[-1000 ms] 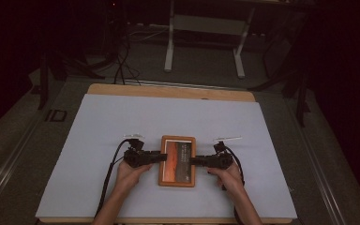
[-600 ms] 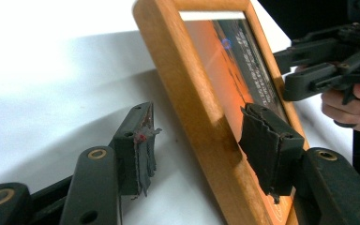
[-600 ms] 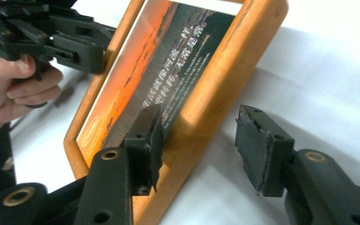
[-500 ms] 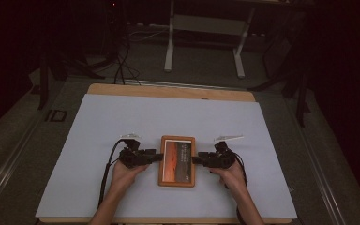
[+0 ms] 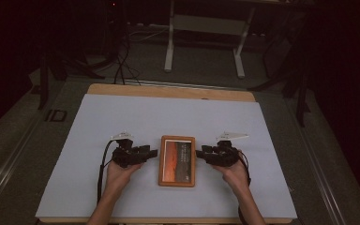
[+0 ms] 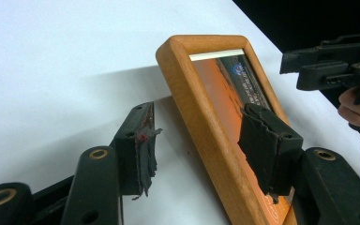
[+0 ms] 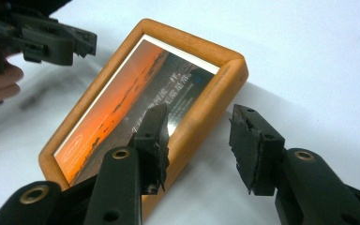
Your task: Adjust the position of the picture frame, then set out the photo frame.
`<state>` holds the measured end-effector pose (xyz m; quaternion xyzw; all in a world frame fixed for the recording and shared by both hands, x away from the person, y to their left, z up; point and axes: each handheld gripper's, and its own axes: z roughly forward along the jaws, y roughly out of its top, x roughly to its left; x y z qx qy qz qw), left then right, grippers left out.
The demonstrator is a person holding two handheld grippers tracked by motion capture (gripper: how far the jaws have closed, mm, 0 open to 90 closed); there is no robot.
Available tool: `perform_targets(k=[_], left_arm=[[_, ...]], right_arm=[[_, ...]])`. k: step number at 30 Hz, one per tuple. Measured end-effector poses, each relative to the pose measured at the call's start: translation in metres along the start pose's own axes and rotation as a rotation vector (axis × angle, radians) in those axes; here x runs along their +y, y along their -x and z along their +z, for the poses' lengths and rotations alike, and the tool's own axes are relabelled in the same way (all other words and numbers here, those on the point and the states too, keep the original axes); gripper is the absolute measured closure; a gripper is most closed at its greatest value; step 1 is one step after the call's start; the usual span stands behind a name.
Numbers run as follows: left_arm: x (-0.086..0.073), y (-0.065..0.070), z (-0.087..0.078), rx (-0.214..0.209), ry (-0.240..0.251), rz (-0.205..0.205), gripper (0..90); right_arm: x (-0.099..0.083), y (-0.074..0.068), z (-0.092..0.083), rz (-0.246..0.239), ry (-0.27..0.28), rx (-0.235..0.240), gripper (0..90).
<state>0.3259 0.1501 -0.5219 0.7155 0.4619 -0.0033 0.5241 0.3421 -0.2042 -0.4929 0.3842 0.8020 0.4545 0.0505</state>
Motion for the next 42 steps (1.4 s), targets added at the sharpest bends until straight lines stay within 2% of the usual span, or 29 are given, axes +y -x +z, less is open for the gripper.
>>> perform_targets(k=[2, 4, 11, 19, 21, 26, 27, 31, 37, 42], left_arm=[[0.001, -0.001, -0.002, 0.004, 0.018, -0.007, 46.5], [0.001, -0.003, -0.003, -0.004, 0.025, -0.020, 46.5], [0.000, -0.001, 0.000, -0.009, 0.010, -0.011, 46.6], [0.001, 0.003, 0.000, -0.007, 0.000, 0.006, 46.8], [0.001, 0.006, -0.001, -0.013, -0.013, 0.020, 48.9], [0.001, 0.011, -0.002, -0.013, -0.018, 0.041, 49.8], [0.001, 0.012, -0.003, -0.013, -0.019, 0.046, 49.8], [0.001, 0.014, -0.004, -0.012, -0.019, 0.053, 48.7], [0.001, 0.014, -0.004, -0.013, -0.020, 0.051, 46.4], [0.001, 0.014, -0.007, -0.013, -0.011, 0.051, 46.1]], right_arm=[[0.000, -0.005, 0.001, -0.034, -0.012, -0.020, 56.2], [0.000, -0.006, 0.001, -0.047, -0.013, -0.033, 55.4], [0.001, -0.005, 0.000, -0.046, -0.013, -0.056, 53.4], [0.010, -0.008, -0.002, -0.091, 0.008, -0.114, 53.0], [0.016, -0.009, -0.002, -0.101, 0.018, -0.126, 59.8], [0.024, -0.014, 0.003, -0.136, 0.049, -0.159, 87.3], [0.025, -0.015, 0.005, -0.149, 0.050, -0.159, 89.7], [0.029, -0.019, 0.017, -0.188, 0.020, -0.159, 90.0], [0.034, -0.018, 0.038, -0.184, -0.015, -0.142, 90.0], [0.033, -0.019, 0.050, -0.199, -0.033, -0.165, 90.0]])
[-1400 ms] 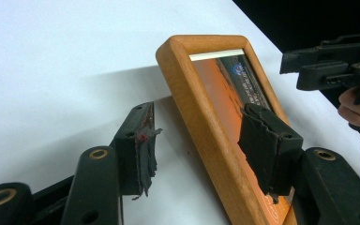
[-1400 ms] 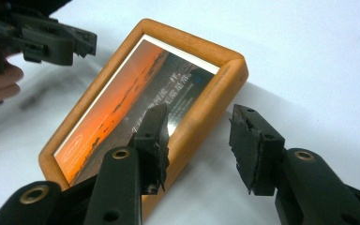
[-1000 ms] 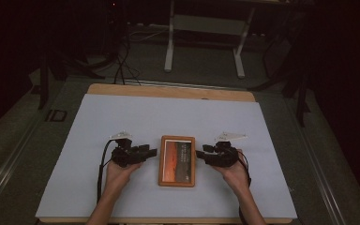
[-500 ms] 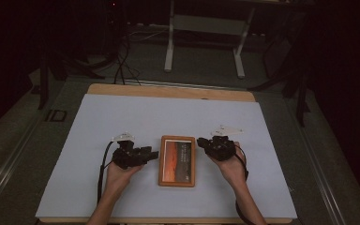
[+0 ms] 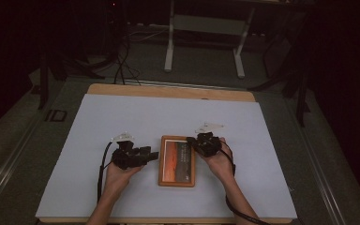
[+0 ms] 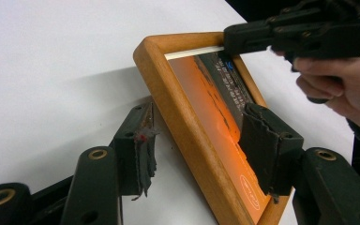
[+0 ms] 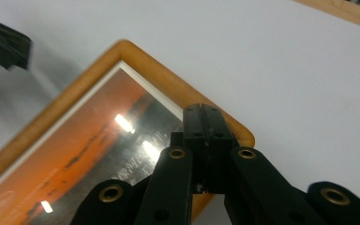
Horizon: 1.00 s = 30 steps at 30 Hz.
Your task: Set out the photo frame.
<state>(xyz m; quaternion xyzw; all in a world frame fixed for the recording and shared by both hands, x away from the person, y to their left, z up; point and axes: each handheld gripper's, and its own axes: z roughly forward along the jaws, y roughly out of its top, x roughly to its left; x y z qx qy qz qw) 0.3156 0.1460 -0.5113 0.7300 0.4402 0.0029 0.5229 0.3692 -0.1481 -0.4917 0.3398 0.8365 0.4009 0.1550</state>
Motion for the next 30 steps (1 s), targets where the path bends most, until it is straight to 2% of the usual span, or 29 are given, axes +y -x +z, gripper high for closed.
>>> perform_targets(k=[5, 9, 16, 20, 30], left_arm=[[0.000, 0.001, -0.001, -0.002, 0.002, 0.001, 45.5], [0.000, 0.002, -0.001, 0.001, 0.004, 0.002, 45.0], [0.000, 0.002, -0.002, 0.000, 0.008, -0.002, 44.2], [0.001, 0.006, -0.001, -0.018, 0.009, 0.000, 43.1], [0.003, 0.018, 0.002, -0.052, -0.006, 0.011, 38.7]], right_arm=[[-0.002, 0.003, -0.002, 0.008, 0.007, -0.001, 90.0], [-0.004, 0.005, -0.001, 0.006, 0.003, -0.022, 90.0], [-0.011, 0.015, -0.001, 0.041, -0.007, -0.025, 90.0], [-0.016, 0.020, -0.001, 0.083, 0.001, -0.007, 90.0], [-0.028, 0.031, 0.006, 0.125, -0.041, -0.025, 90.0]])
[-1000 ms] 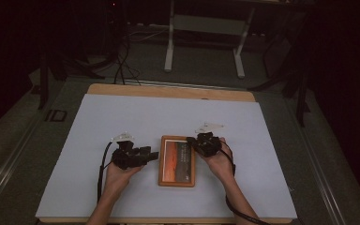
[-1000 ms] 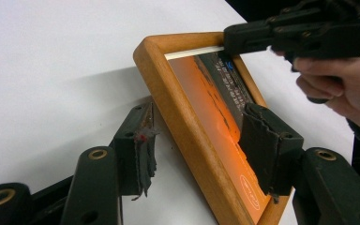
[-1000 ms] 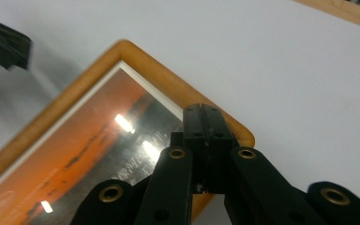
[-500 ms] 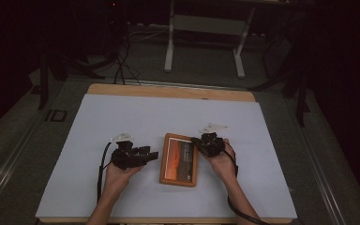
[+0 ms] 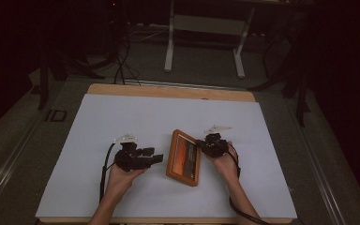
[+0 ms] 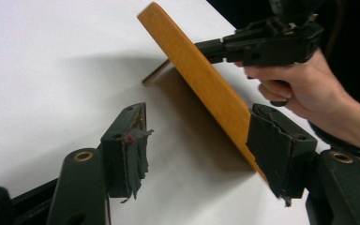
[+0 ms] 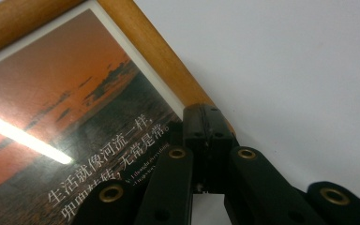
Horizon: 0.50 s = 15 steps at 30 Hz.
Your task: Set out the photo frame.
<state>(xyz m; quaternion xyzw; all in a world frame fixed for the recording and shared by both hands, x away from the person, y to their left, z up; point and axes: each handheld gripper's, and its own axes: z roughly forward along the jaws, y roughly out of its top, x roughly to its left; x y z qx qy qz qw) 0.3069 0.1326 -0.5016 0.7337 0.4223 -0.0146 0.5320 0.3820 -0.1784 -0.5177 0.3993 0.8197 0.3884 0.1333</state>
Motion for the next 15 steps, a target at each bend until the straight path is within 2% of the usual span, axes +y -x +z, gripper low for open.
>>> perform_targets(k=[2, 8, 12, 15], left_arm=[[-0.001, 0.003, 0.002, -0.010, -0.009, 0.005, 37.9], [-0.003, 0.019, 0.010, -0.040, -0.035, 0.025, 31.7], [-0.005, 0.030, 0.019, -0.015, -0.069, 0.044, 23.4], [-0.008, 0.034, 0.028, 0.000, -0.089, 0.042, 18.3]], right_arm=[[-0.001, 0.002, -0.001, 0.022, 0.010, 0.019, 90.0], [0.000, 0.002, 0.000, 0.014, 0.000, 0.018, 90.0], [0.000, 0.003, 0.000, 0.018, 0.004, 0.021, 90.0], [-0.001, 0.003, 0.000, 0.019, 0.004, 0.022, 90.0]])
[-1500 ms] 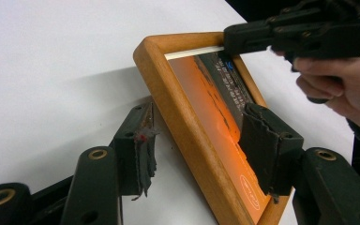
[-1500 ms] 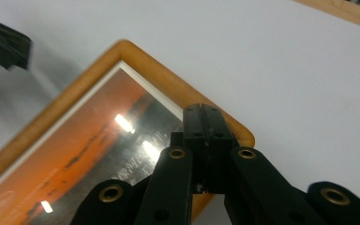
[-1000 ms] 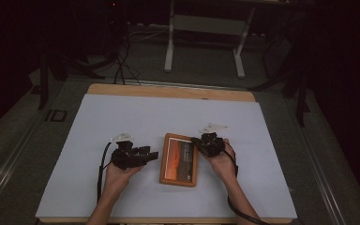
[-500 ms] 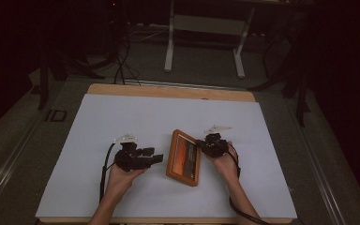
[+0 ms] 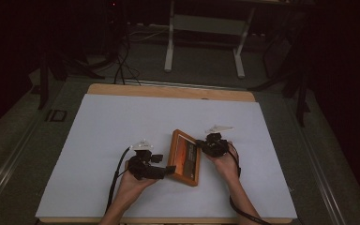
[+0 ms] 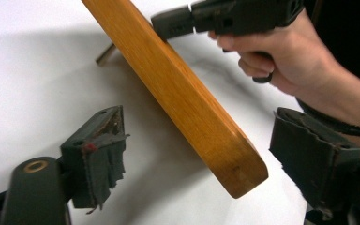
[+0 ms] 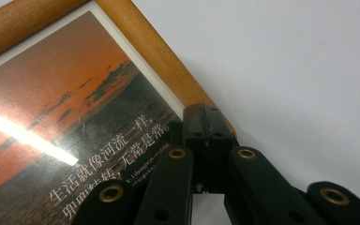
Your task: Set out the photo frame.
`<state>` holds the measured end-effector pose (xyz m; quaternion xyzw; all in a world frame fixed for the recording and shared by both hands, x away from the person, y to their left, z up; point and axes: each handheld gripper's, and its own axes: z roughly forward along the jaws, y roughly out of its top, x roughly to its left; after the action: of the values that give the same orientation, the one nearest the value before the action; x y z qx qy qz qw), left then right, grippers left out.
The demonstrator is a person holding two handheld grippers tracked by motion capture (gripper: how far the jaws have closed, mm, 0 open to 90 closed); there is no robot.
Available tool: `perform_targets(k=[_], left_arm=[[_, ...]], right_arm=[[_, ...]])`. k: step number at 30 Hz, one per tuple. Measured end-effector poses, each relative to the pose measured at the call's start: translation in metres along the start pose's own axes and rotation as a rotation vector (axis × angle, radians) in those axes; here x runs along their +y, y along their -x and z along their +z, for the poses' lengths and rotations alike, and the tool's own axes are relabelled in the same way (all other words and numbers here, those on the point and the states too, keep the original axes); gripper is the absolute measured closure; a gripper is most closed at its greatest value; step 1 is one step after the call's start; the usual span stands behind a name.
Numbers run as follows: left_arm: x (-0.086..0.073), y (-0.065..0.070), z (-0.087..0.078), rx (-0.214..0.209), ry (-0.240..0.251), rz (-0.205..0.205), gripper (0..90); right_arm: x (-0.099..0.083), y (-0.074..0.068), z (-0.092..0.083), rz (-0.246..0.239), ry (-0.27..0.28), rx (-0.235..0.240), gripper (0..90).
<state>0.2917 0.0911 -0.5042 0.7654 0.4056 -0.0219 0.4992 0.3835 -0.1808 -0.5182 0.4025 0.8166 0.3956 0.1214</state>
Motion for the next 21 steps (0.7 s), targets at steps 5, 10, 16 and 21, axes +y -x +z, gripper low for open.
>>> perform_targets(k=[5, 10, 16, 21], left_arm=[[-0.006, 0.006, 0.017, -0.009, -0.049, 0.001, 16.1], [-0.010, 0.012, 0.023, -0.036, -0.021, 0.003, 34.9], [-0.012, 0.011, 0.027, -0.042, -0.021, -0.029, 43.8], [-0.011, 0.012, 0.030, -0.042, -0.024, -0.053, 45.1]], right_arm=[[-0.001, 0.000, 0.000, 0.001, 0.003, 0.002, 90.0], [-0.001, 0.000, 0.000, 0.001, 0.010, 0.000, 90.0], [-0.002, 0.001, 0.000, 0.004, 0.013, 0.002, 90.0], [-0.002, 0.001, 0.000, 0.002, 0.014, 0.001, 90.0]])
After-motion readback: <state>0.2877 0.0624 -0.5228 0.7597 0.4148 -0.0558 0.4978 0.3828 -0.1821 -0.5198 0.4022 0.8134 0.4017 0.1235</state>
